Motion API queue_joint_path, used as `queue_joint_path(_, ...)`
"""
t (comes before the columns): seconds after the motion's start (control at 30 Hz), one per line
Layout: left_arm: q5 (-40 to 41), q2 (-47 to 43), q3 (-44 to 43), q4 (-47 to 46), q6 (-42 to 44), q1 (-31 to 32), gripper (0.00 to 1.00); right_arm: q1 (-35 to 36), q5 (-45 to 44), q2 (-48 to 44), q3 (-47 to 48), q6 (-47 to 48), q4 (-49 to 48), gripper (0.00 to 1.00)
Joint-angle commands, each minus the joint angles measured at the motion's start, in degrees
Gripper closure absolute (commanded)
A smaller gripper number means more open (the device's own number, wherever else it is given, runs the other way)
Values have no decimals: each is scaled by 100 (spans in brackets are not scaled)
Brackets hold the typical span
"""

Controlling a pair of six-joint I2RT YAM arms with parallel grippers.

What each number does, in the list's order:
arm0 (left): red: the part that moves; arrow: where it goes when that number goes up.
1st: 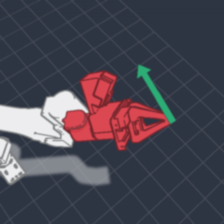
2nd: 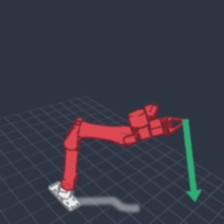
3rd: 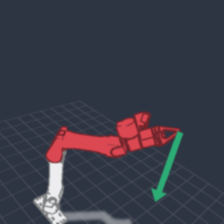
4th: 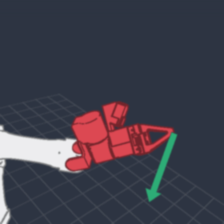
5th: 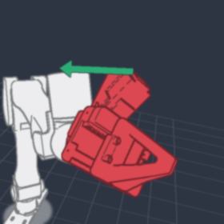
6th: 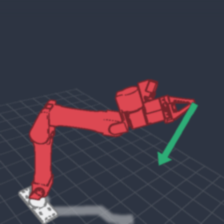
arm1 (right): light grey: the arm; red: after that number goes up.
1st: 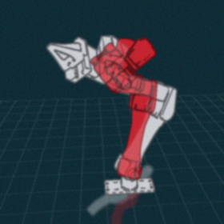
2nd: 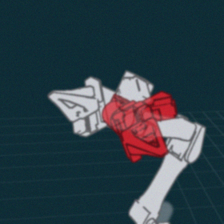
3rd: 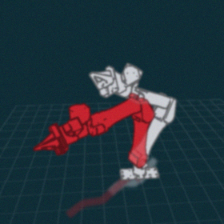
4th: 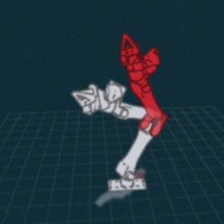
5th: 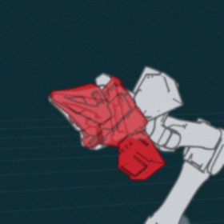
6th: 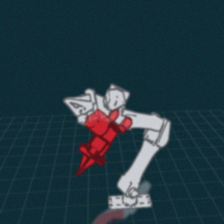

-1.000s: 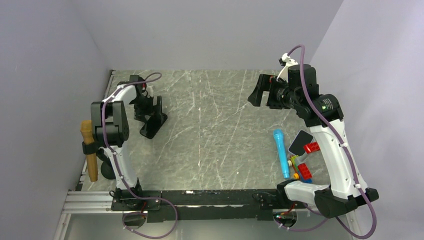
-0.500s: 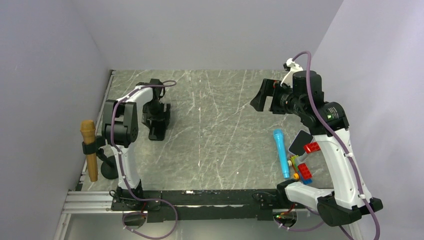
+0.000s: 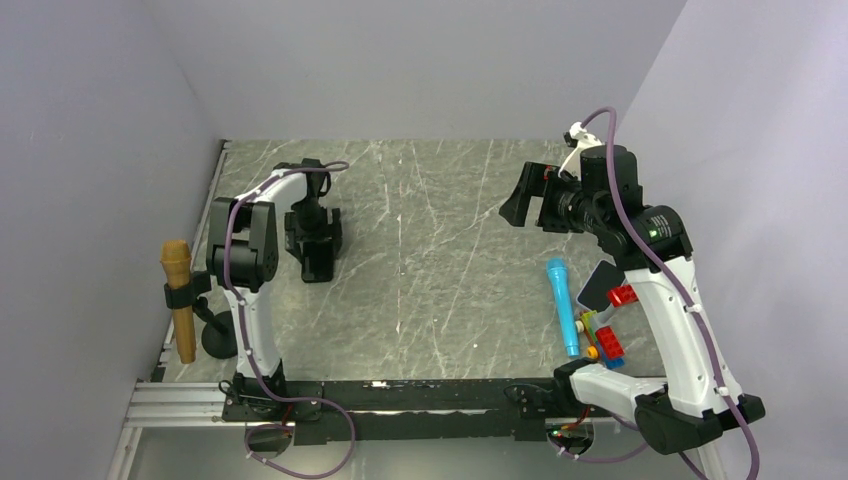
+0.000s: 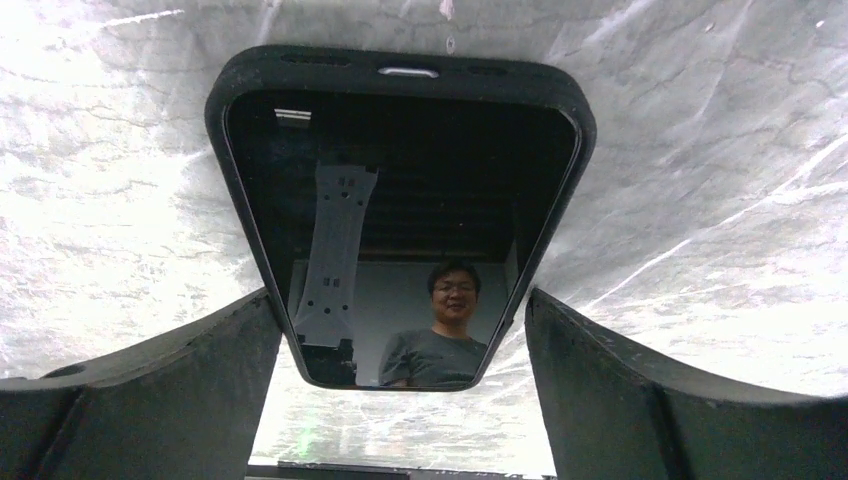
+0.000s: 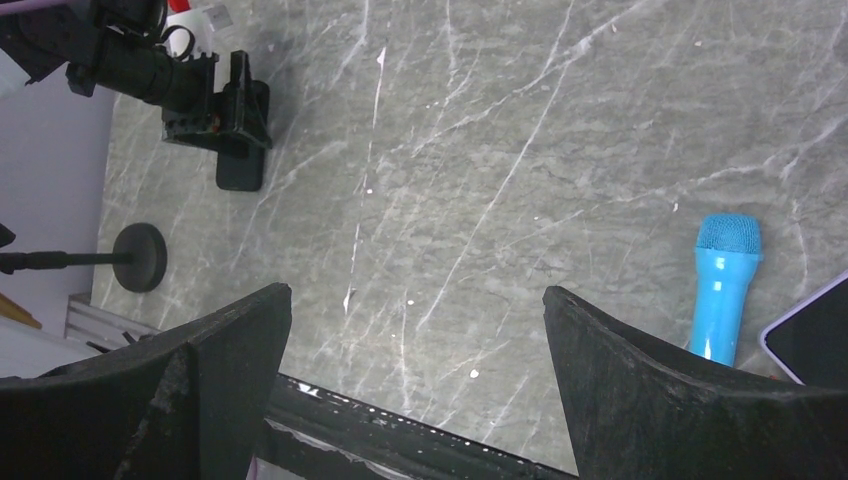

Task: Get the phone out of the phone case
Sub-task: Pick up the phone at the center of the board.

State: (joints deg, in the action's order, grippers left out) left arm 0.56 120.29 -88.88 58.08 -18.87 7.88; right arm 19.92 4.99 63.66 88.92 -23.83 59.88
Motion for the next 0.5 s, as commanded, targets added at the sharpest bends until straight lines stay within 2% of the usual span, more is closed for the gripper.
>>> queue_joint_path(0.0, -229, 292, 27, 142, -28, 64, 14, 10, -62, -47, 12, -85, -258, 0)
queue_joint_path(0.1, -359, 212, 116, 55, 104, 63, 38, 12, -110, -4, 103, -87, -200, 0)
queue_joint_path(0.23, -611, -29, 309, -115, 223, 77, 64, 13, -86, 95, 218, -3, -70, 0)
queue_joint_path(0.3, -640, -254, 465, -245, 250, 135, 83, 12, 26, 168, 209, 33, 10, 0)
queue_joint_path(0.4, -627, -845, 834, -504, 294, 329, 98, 16, 230, 331, 136, 35, 148, 0)
queue_joint_path(0.47, -617, -1246, 1089, -690, 305, 516, 100, 10, 390, 428, 18, -8, 236, 0)
